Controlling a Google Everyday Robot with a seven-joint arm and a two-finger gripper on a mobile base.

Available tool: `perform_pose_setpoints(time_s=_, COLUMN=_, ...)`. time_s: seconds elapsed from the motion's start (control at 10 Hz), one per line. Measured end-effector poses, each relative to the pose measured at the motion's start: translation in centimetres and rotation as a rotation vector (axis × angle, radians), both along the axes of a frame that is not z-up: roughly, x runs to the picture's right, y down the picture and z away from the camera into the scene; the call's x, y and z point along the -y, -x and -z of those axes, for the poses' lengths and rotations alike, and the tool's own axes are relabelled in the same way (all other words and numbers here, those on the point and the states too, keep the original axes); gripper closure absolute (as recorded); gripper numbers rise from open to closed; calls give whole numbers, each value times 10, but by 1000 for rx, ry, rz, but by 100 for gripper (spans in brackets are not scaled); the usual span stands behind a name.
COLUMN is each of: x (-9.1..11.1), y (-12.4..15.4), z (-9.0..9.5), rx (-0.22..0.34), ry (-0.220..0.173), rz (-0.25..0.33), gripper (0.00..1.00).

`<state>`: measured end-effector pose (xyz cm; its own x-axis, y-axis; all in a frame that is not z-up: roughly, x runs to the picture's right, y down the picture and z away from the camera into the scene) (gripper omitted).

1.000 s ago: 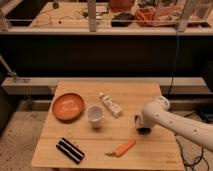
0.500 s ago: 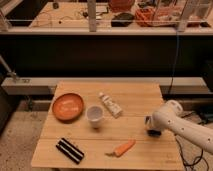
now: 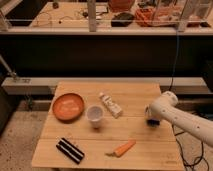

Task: Wipe the white sponge on the table

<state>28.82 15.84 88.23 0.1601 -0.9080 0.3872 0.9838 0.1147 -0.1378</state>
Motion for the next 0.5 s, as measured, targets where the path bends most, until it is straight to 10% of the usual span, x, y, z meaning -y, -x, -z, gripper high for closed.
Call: perform_pose_setpoints(time_s=0.5, x=21, y=59, z=-23, rx=114, ry=35, rz=51, gripper=100)
